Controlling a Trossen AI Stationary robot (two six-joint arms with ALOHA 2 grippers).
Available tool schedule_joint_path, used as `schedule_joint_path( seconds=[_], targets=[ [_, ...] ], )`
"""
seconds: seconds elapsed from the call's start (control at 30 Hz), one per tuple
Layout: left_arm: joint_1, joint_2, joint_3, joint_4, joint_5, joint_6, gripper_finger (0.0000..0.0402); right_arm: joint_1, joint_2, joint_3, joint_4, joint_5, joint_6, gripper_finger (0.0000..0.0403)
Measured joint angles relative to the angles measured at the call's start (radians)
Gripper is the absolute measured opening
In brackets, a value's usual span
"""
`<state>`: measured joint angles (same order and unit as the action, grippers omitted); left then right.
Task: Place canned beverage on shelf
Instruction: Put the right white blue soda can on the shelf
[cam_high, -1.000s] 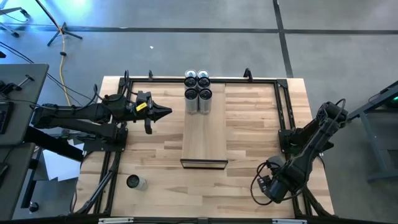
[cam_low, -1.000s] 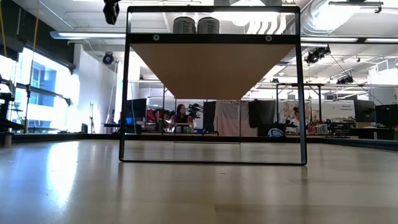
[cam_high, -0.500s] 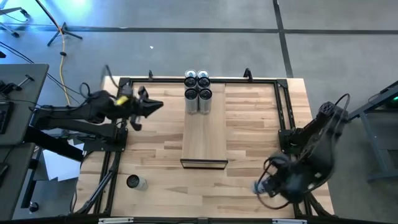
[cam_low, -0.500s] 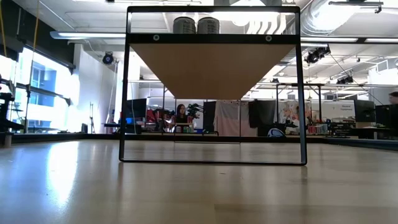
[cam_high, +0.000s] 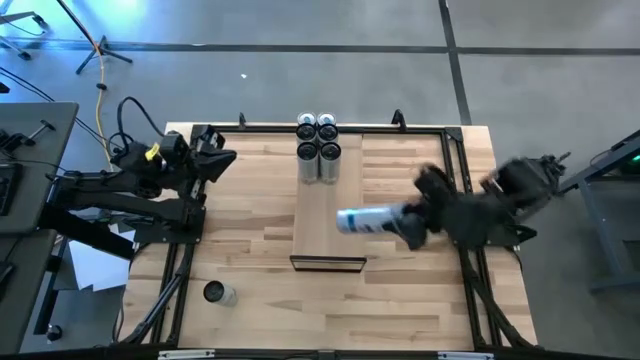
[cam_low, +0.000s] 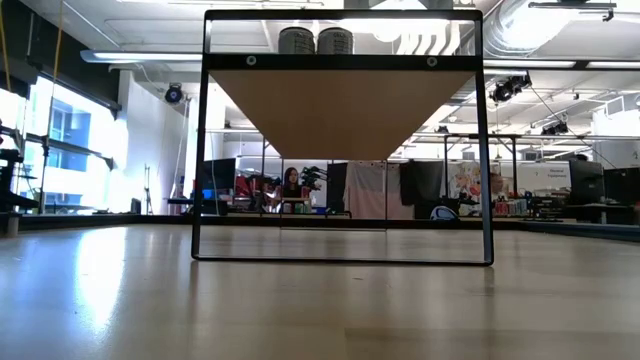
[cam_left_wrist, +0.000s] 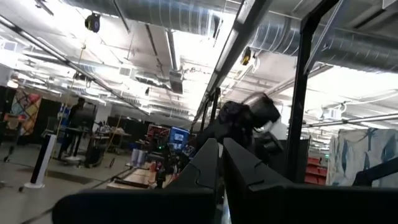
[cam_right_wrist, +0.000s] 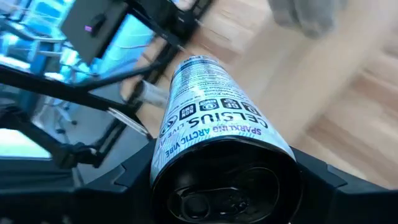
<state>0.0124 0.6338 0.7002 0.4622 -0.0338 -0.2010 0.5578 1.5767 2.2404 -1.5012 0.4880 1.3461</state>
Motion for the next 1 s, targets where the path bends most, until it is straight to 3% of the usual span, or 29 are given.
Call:
schedule_joint_path(
  seconds=[0.2, 0.33, 0.47, 0.77, 1.0],
  targets=[
    [0.000, 0.000, 0.000, -0.019, 0.023, -0.004, 0.0010, -0.262, 0.102, 0.117, 0.013, -0.252, -0.246, 0.0243],
    [0.000, 0.001, 0.000, -0.065, 0.053, -0.007, 0.0021, -0.404, 0.146, 0.085, 0.033, -0.446, -0.372, 0.0243],
    [0.000, 0.001, 0.000, -0.110, 0.053, -0.033, 0.0030, -0.488, 0.220, 0.083, 0.012, -0.552, -0.502, 0.0243],
    [-0.011, 0.057, -0.001, -0.209, 0.045, -0.034, 0.0047, -0.546, 0.289, 0.082, -0.074, -0.544, -0.701, 0.0243],
    [-0.102, 0.217, 0.056, -0.233, 0.041, -0.109, 0.0115, -0.545, 0.288, 0.082, -0.070, -0.496, -0.765, 0.0243]
  ],
)
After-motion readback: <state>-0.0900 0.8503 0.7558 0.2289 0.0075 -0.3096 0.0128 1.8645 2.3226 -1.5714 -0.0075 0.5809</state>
